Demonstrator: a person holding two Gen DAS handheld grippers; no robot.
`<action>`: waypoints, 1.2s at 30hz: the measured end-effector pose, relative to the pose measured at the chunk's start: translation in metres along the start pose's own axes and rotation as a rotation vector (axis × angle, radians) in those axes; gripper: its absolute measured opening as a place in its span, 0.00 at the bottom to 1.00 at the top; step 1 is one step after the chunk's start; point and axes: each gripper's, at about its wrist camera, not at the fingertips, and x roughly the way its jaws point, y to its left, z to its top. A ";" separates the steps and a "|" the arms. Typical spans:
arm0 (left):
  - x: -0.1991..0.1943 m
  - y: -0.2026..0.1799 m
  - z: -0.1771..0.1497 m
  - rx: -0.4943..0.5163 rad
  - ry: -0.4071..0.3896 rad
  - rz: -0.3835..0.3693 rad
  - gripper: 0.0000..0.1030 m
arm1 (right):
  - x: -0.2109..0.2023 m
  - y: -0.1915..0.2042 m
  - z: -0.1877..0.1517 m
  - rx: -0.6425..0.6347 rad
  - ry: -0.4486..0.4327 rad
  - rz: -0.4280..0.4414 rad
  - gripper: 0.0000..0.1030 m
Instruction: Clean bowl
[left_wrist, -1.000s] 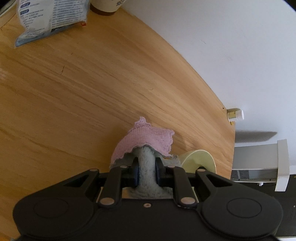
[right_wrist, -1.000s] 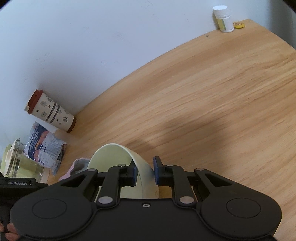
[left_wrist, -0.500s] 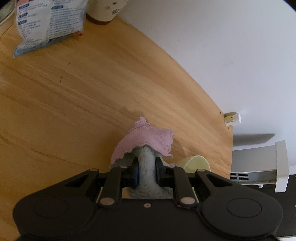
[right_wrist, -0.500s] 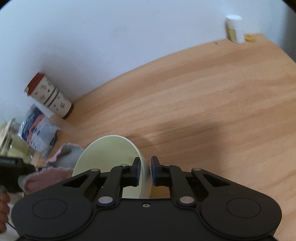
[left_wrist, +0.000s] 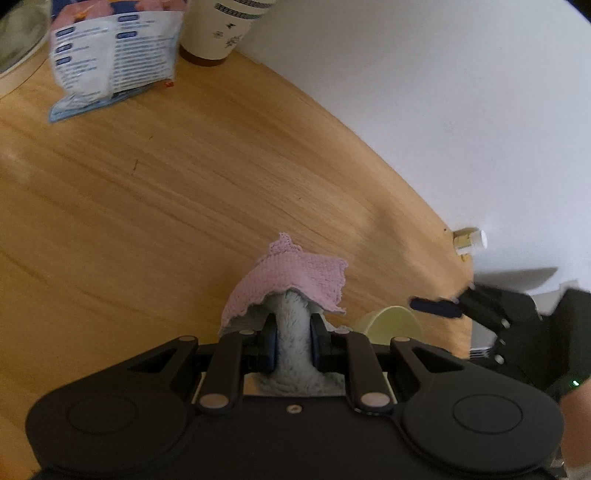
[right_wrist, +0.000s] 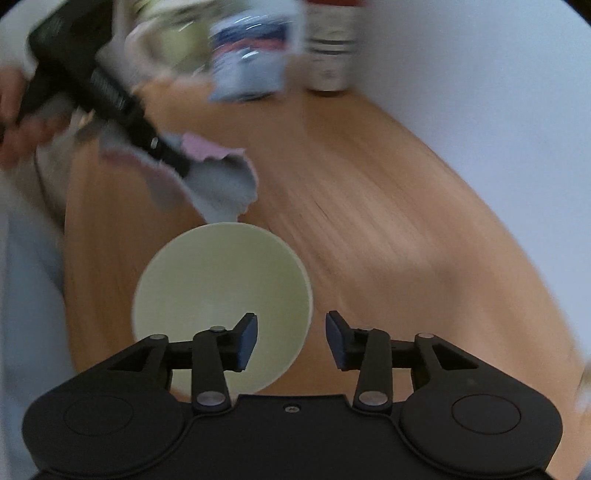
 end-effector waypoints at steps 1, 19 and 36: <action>-0.003 0.000 -0.002 -0.007 -0.004 0.004 0.15 | 0.006 -0.002 0.011 -0.080 0.031 0.046 0.44; -0.003 -0.010 -0.015 0.001 -0.047 0.084 0.15 | 0.074 -0.003 0.093 -0.595 0.338 0.410 0.43; 0.002 -0.013 -0.011 -0.031 -0.069 0.116 0.15 | 0.091 -0.018 0.106 -0.524 0.395 0.557 0.25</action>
